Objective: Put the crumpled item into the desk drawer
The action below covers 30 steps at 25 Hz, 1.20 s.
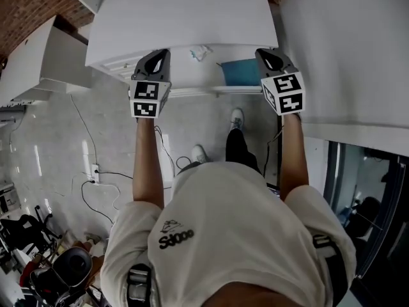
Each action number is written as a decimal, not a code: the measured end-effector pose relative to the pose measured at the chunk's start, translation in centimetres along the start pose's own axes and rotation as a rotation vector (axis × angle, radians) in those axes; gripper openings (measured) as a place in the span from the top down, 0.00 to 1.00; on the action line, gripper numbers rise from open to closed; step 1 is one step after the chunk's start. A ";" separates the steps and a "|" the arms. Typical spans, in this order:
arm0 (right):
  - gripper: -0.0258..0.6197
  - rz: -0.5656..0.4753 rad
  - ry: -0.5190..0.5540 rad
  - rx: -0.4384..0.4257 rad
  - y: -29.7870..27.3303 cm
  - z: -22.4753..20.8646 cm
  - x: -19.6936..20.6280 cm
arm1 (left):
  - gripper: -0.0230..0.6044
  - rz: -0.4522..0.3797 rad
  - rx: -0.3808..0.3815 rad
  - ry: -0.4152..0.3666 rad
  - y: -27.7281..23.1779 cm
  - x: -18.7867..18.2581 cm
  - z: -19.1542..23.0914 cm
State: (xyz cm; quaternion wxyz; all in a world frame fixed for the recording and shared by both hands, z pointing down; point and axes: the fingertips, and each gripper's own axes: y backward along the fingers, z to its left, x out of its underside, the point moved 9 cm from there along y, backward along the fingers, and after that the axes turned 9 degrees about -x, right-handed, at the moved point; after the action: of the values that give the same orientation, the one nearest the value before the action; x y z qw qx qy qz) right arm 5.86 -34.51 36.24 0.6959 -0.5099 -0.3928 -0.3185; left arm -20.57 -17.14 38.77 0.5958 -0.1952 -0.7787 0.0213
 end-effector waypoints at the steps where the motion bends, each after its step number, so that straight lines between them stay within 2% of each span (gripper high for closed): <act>1: 0.95 -0.010 0.009 0.001 0.5 0.6 -0.6 | 0.93 -0.016 0.002 -0.005 0.9 -0.6 0.2; 8: 0.95 -0.090 0.071 0.010 3.6 5.2 -4.4 | 0.93 -0.117 0.001 -0.032 7.2 -3.6 1.5; 13: 0.95 -0.150 0.097 0.029 5.2 8.2 -7.0 | 0.93 -0.136 -0.016 -0.074 10.9 -5.0 2.7; 16: 0.95 -0.179 0.117 0.037 6.3 9.8 -8.4 | 0.93 -0.163 -0.015 -0.064 12.9 -5.7 3.2; 22: 0.95 -0.197 0.132 0.037 7.2 12.8 -9.0 | 0.93 -0.199 -0.012 -0.072 16.1 -5.9 3.8; 30: 0.95 -0.191 0.152 0.014 7.5 15.1 -9.4 | 0.93 -0.205 -0.022 -0.074 18.3 -5.4 4.3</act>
State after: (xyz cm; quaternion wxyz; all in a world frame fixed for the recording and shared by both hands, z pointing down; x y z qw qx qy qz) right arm 4.21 -17.59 27.17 0.6937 -0.4396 -0.3878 -0.4185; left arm -18.34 -1.17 27.65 0.5634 -0.1203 -0.8164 -0.0409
